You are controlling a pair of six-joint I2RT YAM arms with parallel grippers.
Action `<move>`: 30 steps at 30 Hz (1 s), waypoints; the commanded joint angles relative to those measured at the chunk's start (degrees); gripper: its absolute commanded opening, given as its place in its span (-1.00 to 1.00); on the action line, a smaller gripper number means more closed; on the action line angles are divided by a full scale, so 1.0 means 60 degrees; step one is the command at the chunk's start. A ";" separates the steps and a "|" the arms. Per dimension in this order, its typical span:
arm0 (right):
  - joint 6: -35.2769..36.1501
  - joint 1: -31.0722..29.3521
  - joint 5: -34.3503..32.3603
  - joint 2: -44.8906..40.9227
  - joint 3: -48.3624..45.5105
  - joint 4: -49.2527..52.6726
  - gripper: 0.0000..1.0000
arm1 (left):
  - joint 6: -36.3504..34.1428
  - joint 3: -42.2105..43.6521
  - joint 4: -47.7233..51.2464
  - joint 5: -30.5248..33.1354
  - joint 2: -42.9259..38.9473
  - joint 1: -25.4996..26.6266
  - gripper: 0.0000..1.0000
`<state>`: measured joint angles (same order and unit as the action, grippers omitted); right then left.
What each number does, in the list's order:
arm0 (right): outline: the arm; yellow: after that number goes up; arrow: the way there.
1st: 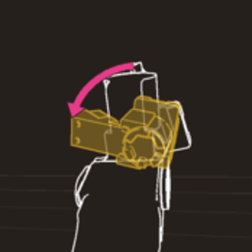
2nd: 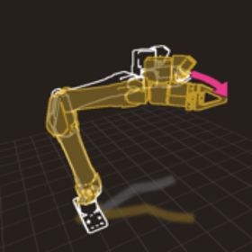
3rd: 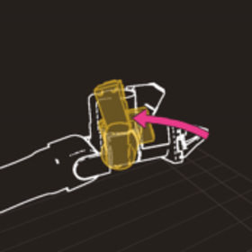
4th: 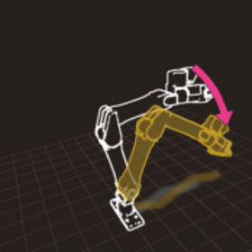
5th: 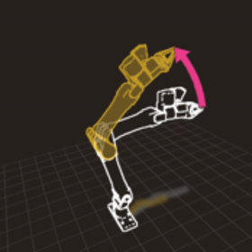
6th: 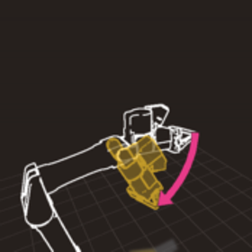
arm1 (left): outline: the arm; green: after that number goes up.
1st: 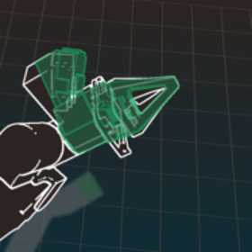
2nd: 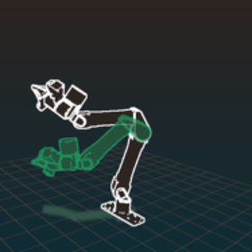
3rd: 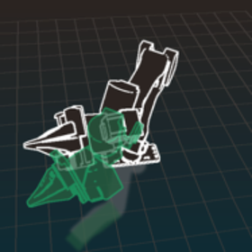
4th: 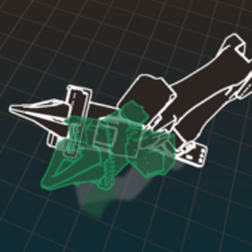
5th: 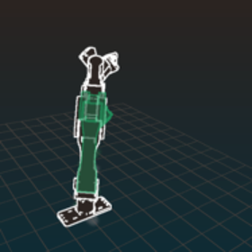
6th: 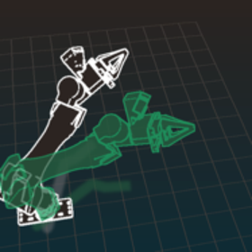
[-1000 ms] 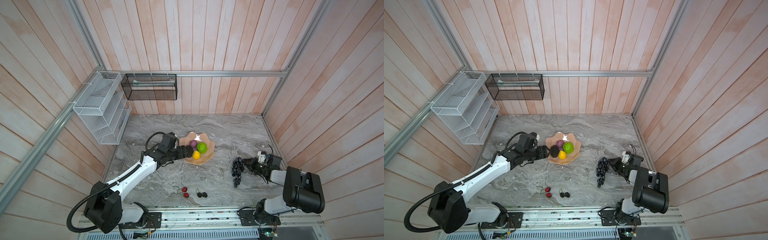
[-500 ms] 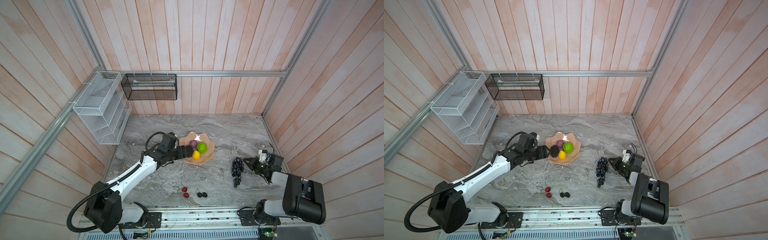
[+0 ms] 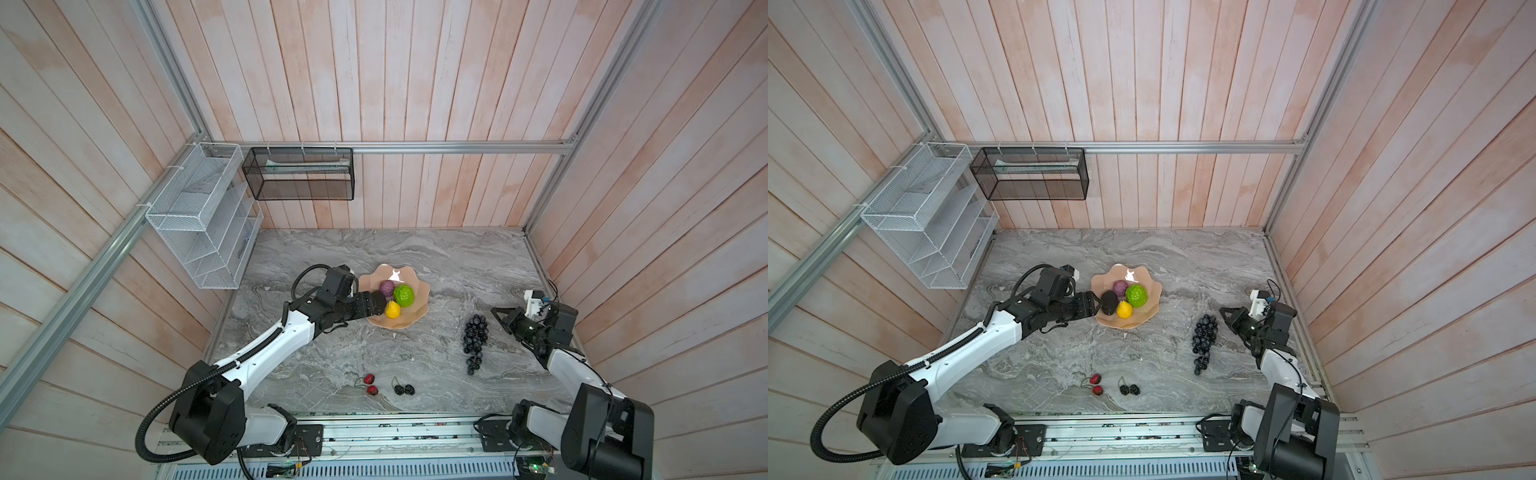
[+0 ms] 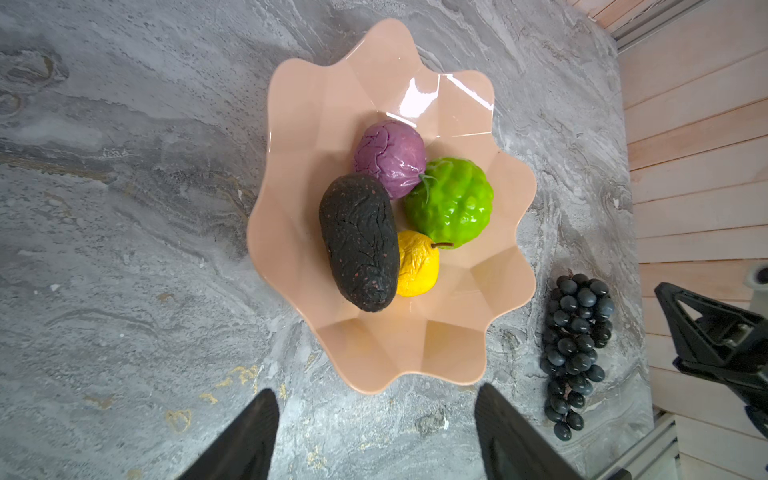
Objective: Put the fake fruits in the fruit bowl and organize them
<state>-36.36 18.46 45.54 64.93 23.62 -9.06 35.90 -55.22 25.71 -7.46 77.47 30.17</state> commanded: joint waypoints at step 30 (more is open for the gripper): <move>0.1205 0.0154 0.0021 0.2273 -0.0769 -0.1167 -0.47 | 0.0125 -0.0113 -0.0023 0.0043 0.0096 0.0047 0.54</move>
<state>-29.43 19.22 43.20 77.62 19.42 -13.15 36.25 -55.22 25.71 -7.46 77.69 30.20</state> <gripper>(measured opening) 0.275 0.770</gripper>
